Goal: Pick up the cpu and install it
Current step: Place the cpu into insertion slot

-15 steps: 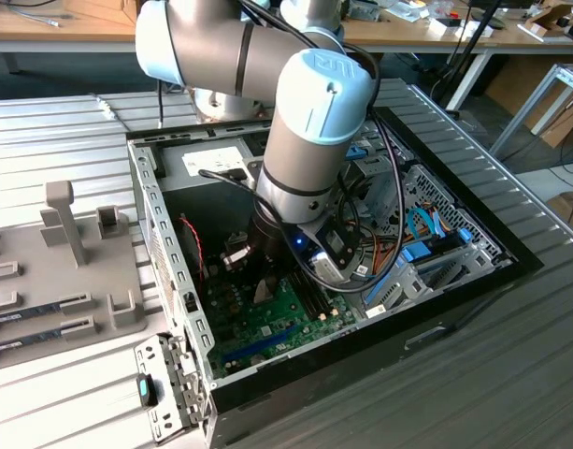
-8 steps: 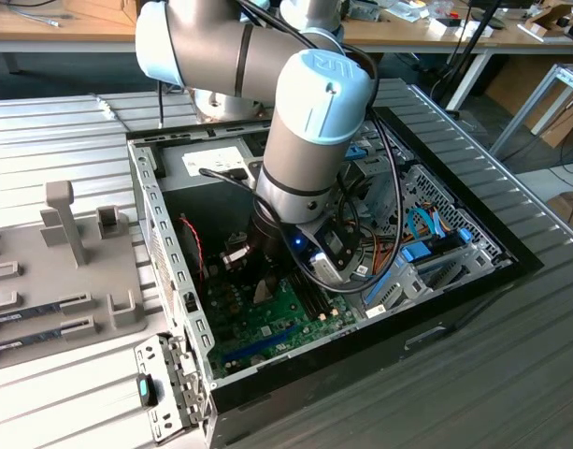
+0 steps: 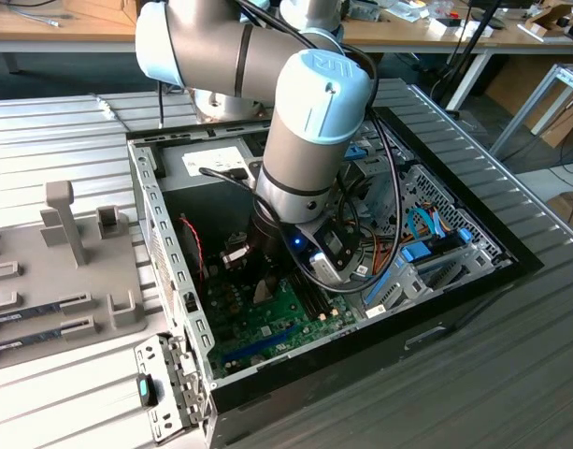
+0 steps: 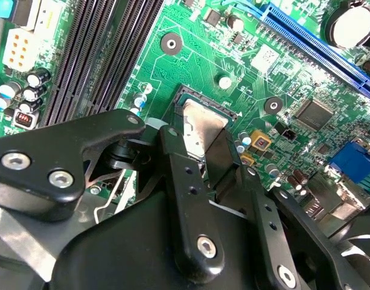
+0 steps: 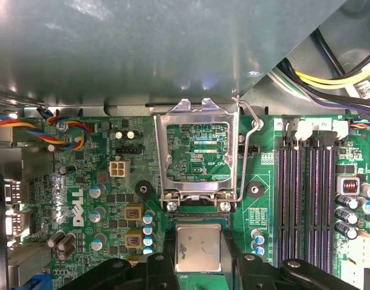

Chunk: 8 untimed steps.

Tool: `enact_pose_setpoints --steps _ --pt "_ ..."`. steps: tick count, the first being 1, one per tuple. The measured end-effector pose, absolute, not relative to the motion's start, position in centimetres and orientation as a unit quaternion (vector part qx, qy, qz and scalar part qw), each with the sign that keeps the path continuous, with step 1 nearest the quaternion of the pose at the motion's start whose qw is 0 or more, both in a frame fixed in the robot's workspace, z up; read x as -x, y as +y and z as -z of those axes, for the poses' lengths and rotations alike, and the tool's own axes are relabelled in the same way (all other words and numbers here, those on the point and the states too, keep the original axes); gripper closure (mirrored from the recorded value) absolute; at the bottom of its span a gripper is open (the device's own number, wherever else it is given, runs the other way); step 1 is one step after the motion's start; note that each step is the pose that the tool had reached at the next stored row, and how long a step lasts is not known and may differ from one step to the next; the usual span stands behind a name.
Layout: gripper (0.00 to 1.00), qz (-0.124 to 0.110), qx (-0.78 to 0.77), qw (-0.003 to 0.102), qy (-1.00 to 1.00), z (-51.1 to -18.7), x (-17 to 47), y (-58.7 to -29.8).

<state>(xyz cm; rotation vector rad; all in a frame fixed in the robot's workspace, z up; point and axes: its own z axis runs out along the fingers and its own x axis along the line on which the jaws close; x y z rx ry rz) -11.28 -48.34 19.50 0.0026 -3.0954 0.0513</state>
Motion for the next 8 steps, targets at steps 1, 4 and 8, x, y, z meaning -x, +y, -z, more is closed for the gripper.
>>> enact_pose_setpoints --steps 1,4,8 --pt "0.60 -0.016 -0.001 0.023 -1.000 -19.49 11.28 -48.34" --pt "0.48 -0.017 -0.001 0.023 -1.000 -19.48 11.28 -48.34" --pt "0.48 -0.015 -0.001 0.023 -1.000 -19.60 11.28 -48.34"
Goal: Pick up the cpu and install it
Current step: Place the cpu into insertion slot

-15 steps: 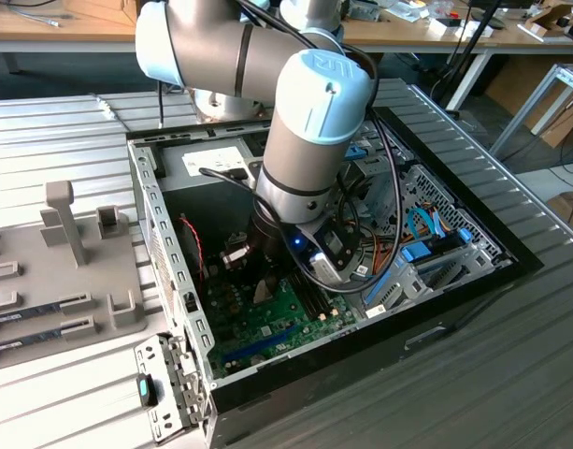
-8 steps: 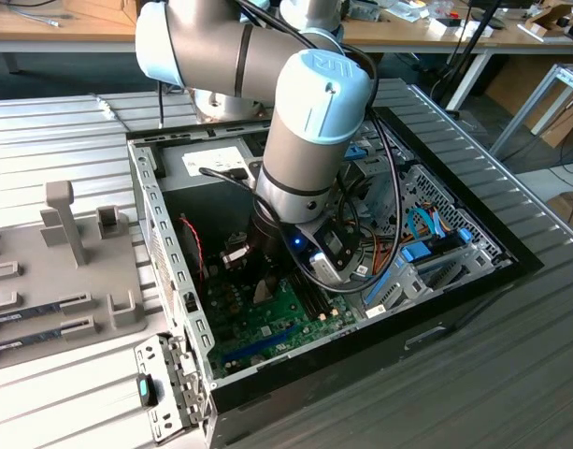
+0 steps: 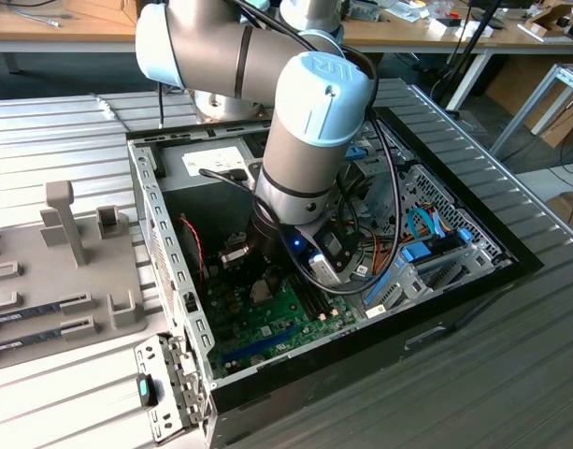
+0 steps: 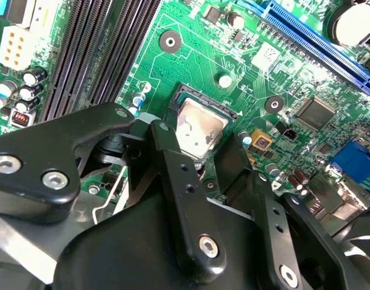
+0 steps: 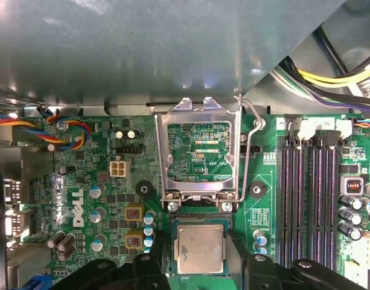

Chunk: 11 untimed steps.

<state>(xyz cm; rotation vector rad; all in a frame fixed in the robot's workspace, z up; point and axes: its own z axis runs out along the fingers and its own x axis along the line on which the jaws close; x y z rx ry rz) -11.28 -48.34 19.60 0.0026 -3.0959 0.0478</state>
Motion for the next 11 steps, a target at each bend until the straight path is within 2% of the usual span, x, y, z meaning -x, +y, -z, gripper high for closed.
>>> enact_pose_setpoints --steps 11 --pt "0.48 -0.014 -0.001 0.021 -1.000 -21.1 11.3 -48.3"
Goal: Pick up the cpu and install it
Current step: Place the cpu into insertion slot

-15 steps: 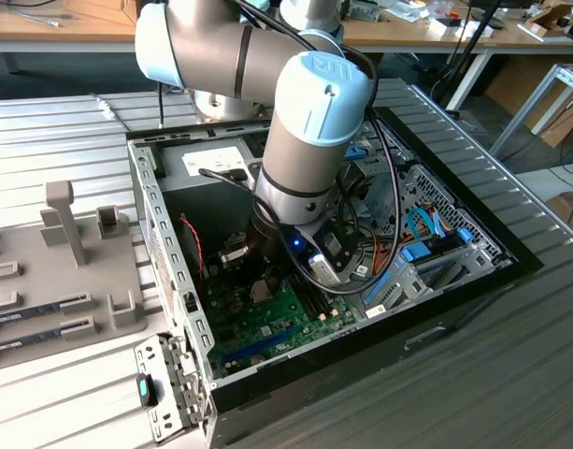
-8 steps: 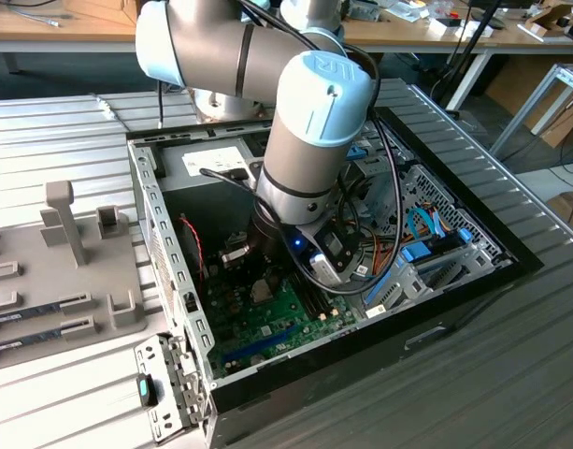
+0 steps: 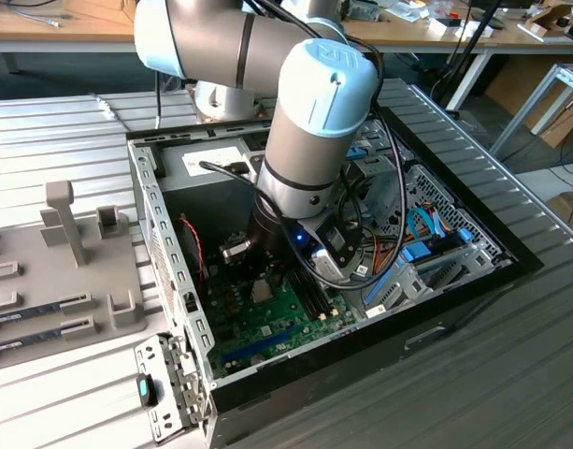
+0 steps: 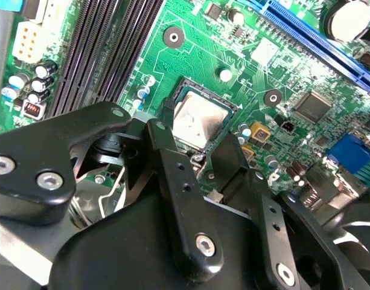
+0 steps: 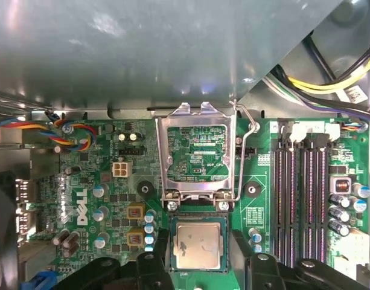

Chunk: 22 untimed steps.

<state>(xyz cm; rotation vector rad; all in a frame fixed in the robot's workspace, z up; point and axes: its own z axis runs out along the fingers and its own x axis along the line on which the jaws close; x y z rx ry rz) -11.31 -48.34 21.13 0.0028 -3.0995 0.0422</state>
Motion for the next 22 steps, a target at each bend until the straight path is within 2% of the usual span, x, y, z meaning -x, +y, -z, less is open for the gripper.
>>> enact_pose_setpoints --steps 13,19,22 --pt "0.49 -0.014 -0.001 0.021 -1.000 -21.9 11.2 -48.3" --pt "0.86 -0.014 -0.001 0.023 -1.000 -21.9 9.4 -48.2" --pt "0.89 -0.013 -0.001 0.023 -1.000 -22.2 8.7 -48.3"
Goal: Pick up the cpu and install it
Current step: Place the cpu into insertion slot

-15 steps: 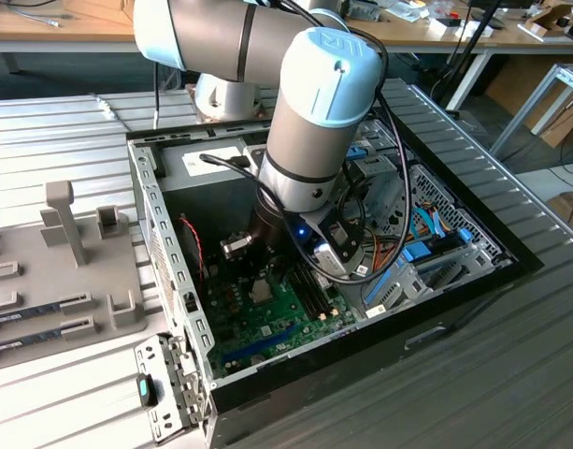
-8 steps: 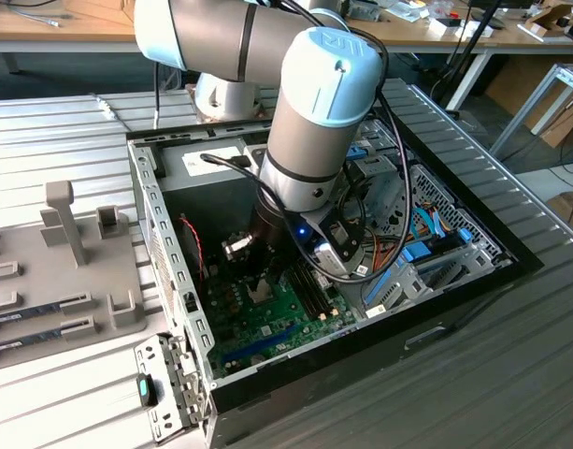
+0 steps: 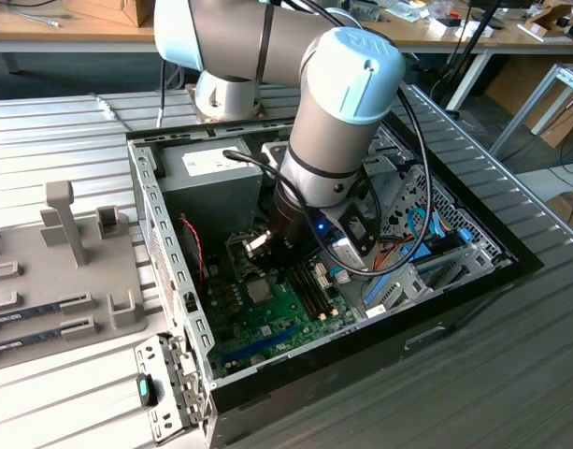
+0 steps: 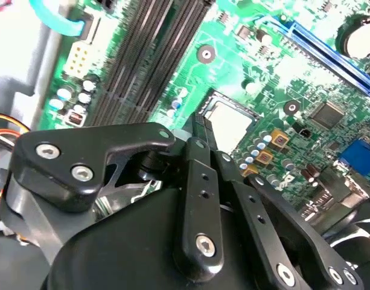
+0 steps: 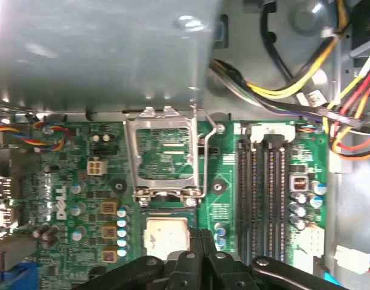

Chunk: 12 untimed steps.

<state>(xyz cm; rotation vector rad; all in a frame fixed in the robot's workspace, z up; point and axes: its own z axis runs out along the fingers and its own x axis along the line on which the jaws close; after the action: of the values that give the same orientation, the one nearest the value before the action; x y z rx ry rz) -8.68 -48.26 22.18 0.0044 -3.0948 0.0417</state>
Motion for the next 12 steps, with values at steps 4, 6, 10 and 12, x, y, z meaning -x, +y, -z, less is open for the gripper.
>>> enact_pose_setpoints --steps 4,6,10,12 --pt "0.89 -0.010 -0.002 0.024 -1.000 -22.9 8.2 -48.2" --pt "0.89 -0.006 -0.002 0.026 -1.000 -23.0 7.3 -48.3" --pt "0.89 0.000 -0.002 0.026 -1.000 -23.3 6.8 -48.2" --pt "0.89 0.000 -0.002 0.026 -1.000 -23.3 6.8 -48.2"
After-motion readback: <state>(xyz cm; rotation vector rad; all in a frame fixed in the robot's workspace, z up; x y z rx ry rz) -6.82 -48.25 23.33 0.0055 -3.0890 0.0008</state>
